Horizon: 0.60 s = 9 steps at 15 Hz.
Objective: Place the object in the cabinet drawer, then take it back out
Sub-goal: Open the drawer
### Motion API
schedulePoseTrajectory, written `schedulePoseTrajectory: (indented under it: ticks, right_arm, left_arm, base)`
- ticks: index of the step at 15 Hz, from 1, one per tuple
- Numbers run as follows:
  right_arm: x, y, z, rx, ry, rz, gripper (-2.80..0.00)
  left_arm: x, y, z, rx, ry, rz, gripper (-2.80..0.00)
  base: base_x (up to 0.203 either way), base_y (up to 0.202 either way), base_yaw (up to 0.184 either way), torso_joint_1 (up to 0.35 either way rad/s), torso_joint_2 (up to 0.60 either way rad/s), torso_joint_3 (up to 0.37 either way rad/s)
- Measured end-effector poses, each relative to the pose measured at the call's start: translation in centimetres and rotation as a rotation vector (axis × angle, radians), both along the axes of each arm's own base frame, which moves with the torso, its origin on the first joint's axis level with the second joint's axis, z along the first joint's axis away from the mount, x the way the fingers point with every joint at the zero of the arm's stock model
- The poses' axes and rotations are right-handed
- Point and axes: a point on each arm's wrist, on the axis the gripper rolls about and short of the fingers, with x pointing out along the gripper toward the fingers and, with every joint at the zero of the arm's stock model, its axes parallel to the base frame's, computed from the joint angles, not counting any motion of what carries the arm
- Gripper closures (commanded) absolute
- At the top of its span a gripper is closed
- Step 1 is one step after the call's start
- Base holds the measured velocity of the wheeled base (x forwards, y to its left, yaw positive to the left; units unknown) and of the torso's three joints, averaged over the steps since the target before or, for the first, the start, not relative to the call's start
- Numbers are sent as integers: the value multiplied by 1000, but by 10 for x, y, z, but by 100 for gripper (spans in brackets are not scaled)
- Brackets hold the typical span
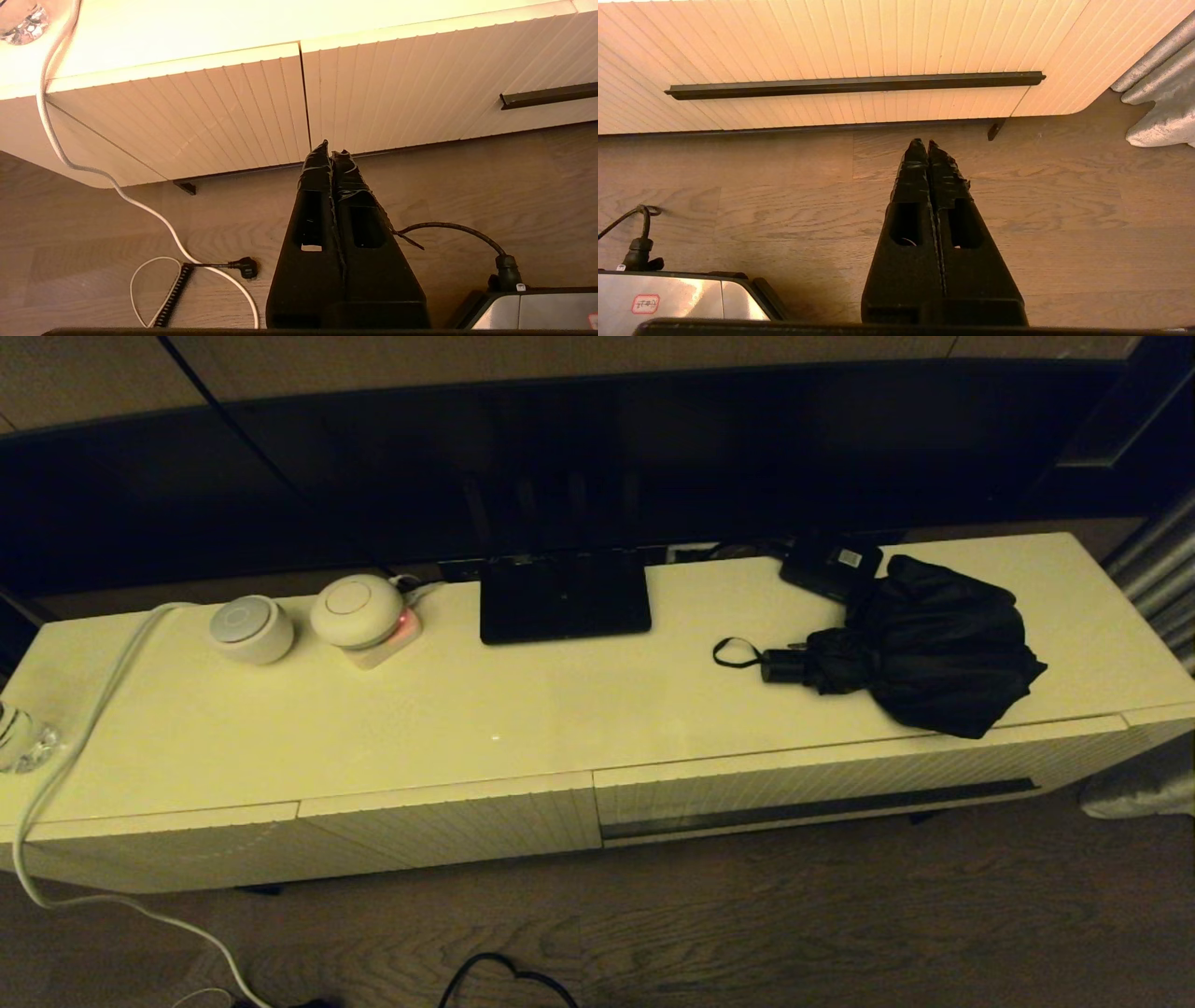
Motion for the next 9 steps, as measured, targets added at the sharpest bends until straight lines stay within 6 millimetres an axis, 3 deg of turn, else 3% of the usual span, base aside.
schedulePoseTrajectory:
  ticks: [9]
  right_arm:
    - [0, 0, 0, -61, -1, 1, 0]
  left_arm:
    - [0, 0, 0, 0, -1, 0, 0]
  base:
    - [0, 0, 0, 0, 0, 0]
